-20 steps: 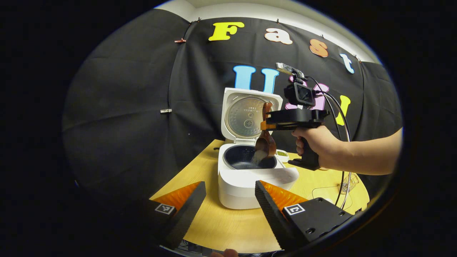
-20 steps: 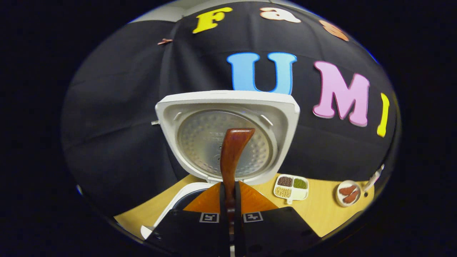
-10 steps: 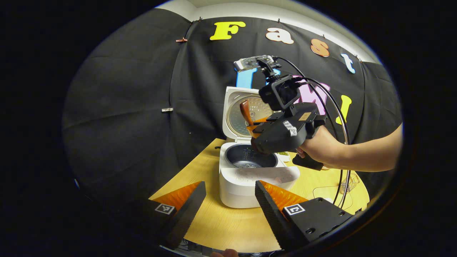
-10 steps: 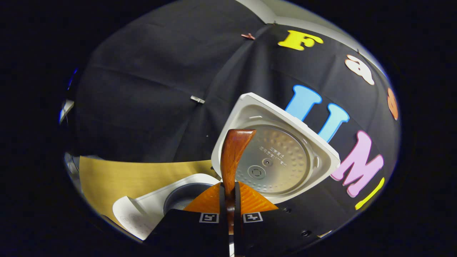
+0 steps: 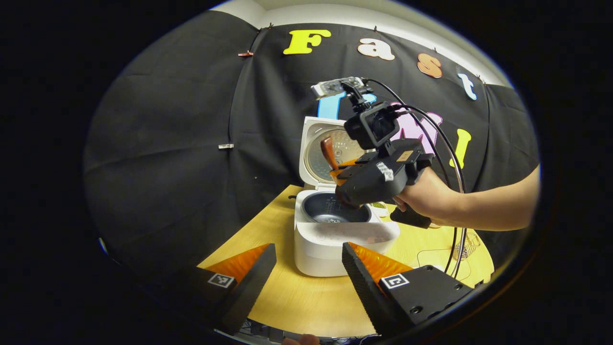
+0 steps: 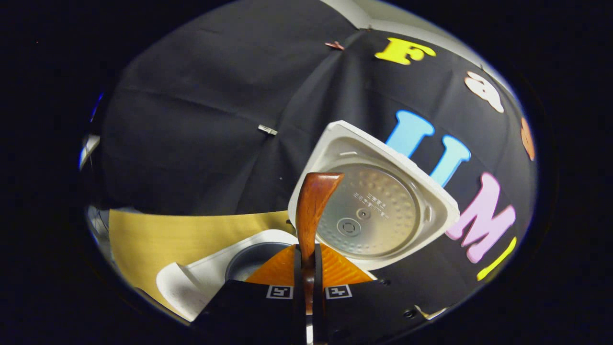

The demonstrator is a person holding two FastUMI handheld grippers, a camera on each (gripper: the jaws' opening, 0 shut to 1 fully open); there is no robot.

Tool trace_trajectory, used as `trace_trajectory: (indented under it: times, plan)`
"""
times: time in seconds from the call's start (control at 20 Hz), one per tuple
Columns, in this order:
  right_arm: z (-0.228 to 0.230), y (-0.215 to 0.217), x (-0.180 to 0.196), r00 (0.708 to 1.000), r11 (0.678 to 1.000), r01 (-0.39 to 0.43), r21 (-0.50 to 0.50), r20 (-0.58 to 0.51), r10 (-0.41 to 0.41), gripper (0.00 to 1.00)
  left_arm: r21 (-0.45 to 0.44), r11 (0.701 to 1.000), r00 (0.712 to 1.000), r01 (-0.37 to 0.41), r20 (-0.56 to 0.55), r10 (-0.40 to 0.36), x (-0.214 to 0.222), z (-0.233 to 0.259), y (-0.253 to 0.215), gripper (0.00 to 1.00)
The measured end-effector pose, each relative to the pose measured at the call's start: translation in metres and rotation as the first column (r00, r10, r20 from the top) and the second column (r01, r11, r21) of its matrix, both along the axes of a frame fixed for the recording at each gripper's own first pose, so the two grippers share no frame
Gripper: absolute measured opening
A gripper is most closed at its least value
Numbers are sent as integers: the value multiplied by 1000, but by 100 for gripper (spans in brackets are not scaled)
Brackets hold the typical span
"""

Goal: Close the left gripper, press the button to open the rice cooker; take a wooden spoon from the chopstick holder with the right hand, scoop a spoonful of rice and pour it into the rice cooker, then put the wooden spoon back into the chopstick holder.

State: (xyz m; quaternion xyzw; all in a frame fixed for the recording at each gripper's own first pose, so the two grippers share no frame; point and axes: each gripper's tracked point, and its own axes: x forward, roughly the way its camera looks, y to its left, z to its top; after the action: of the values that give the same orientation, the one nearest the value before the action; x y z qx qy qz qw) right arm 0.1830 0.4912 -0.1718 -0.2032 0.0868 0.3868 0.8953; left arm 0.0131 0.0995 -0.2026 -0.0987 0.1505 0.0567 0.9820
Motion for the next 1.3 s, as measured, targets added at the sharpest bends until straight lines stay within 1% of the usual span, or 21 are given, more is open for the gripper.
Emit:
trace_trajectory:
  times: [0.1,0.2,0.3,0.45,0.55,0.7,0.8,0.9,1.0,1.05,1.2,1.3]
  plan:
    - [-5,-10,5,991,995,55,77,-128,-44,10,3,1000,1000,3,2,-3,-2,2,-2,95]
    - [-8,-20,11,967,983,113,146,-246,-75,10,1,1000,1000,9,13,-9,-4,7,-6,95]
    - [-6,-33,16,931,957,190,220,-350,-104,10,2,1000,1000,14,17,-14,-7,9,-10,95]
    - [-6,-51,23,865,900,301,315,-487,-119,10,13,1000,999,27,23,-27,-10,13,-18,95]
    - [1,-64,25,820,851,371,371,-562,-112,10,21,999,999,40,31,-40,-13,18,-24,95]
    - [15,-84,24,753,760,462,456,-655,-65,10,37,997,997,62,37,-63,-16,24,-35,95]
    - [23,-96,25,707,684,525,507,-707,-18,10,48,996,996,76,41,-78,-18,28,-43,95]
    - [35,-122,24,673,600,584,546,-739,17,10,64,994,994,91,47,-94,-18,34,-50,95]
    - [48,-157,20,658,538,622,569,-752,35,10,74,991,991,115,58,-119,-14,40,-61,95]
    - [54,-176,19,659,511,634,580,-751,36,10,73,989,989,131,62,-136,-11,41,-66,95]
    - [68,-244,9,677,432,662,613,-736,8,10,72,982,982,172,65,-176,-1,44,-84,95]
    - [75,-292,6,687,384,678,626,-726,-28,10,68,978,977,196,71,-201,7,48,-94,95]
